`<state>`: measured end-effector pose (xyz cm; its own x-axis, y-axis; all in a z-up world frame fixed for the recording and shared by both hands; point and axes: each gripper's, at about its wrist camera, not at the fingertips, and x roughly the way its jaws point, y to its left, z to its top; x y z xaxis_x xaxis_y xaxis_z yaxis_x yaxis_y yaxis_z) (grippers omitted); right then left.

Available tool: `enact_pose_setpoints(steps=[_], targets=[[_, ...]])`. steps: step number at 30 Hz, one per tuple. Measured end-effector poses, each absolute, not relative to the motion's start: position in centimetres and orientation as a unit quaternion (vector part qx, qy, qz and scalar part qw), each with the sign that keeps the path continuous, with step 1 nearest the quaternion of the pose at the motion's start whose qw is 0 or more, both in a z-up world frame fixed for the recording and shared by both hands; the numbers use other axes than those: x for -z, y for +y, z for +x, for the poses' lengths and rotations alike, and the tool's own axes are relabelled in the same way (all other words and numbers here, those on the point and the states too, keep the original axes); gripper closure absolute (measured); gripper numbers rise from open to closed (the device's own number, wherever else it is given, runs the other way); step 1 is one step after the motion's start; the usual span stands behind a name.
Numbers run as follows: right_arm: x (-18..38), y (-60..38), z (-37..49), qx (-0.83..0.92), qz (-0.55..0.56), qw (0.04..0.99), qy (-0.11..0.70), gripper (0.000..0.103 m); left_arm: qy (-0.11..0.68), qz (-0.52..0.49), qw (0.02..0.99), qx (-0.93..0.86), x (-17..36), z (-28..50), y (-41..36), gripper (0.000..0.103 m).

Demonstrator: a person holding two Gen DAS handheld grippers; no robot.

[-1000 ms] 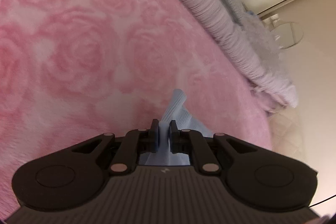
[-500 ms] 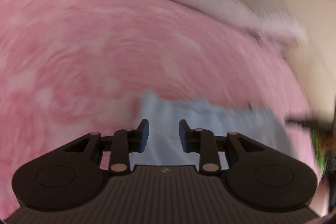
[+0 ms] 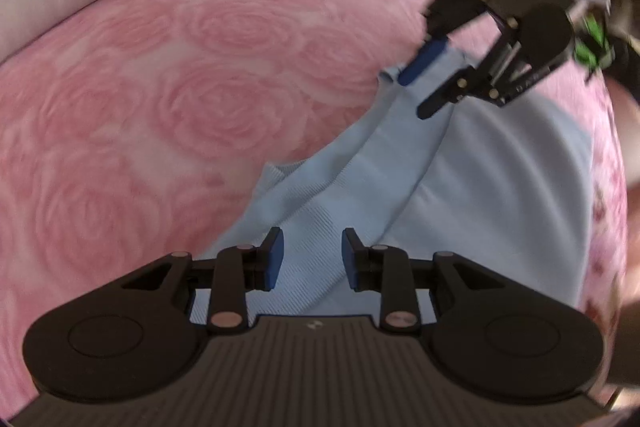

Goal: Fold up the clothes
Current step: 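Grasp the folded edge with both tools and fold it over again, then release the fold and lift both tools off the sweatshirt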

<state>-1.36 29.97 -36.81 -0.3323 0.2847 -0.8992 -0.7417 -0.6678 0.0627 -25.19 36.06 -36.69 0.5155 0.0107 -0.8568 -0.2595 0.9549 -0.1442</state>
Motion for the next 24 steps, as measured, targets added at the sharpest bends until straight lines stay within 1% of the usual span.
enact_pose_setpoints(steps=[2,7,11,12,13,14,15,18,21,24], targets=[[37.5,30.6,-1.9,-0.783,-0.493,0.305,0.225,0.066,0.493,-0.116,0.86,-0.057,37.1,-24.2,36.6,0.077],[38.8,32.0,-1.8,-0.794,-0.5,0.262,0.225,0.066,0.502,-0.101,0.859,-0.029,38.1,-22.1,37.3,0.074],[38.7,31.8,-1.5,-0.803,-0.502,0.239,0.214,0.066,0.515,-0.09,0.852,0.009,38.5,-21.8,36.8,0.077],[38.6,31.7,-1.5,-0.804,-0.503,0.234,0.213,0.066,0.517,-0.089,0.851,0.013,38.6,-21.8,36.7,0.08],[38.5,31.5,-1.5,-0.805,-0.504,0.229,0.213,0.07,0.519,-0.088,0.85,0.017,38.6,-21.8,36.5,0.087],[38.3,31.5,-1.5,-0.806,-0.503,0.233,0.208,0.087,0.52,-0.086,0.85,0.02,38.6,-21.7,36.5,0.094],[38.1,31.4,-1.5,-0.807,-0.501,0.238,0.202,0.098,0.52,-0.083,0.85,0.022,38.6,-21.7,36.5,0.095],[37.5,31.2,-1.4,-0.809,-0.496,0.255,0.184,0.098,0.514,-0.057,0.855,0.019,37.9,-21.8,35.8,0.098],[36.9,31.1,-1.3,-0.811,-0.491,0.271,0.166,0.099,0.5,-0.036,0.865,-0.013,37.0,-22.4,35.1,0.099],[36.3,30.9,-1.3,-0.813,-0.485,0.287,0.148,0.1,0.479,-0.044,0.875,-0.055,36.3,-22.7,35.8,0.099]])
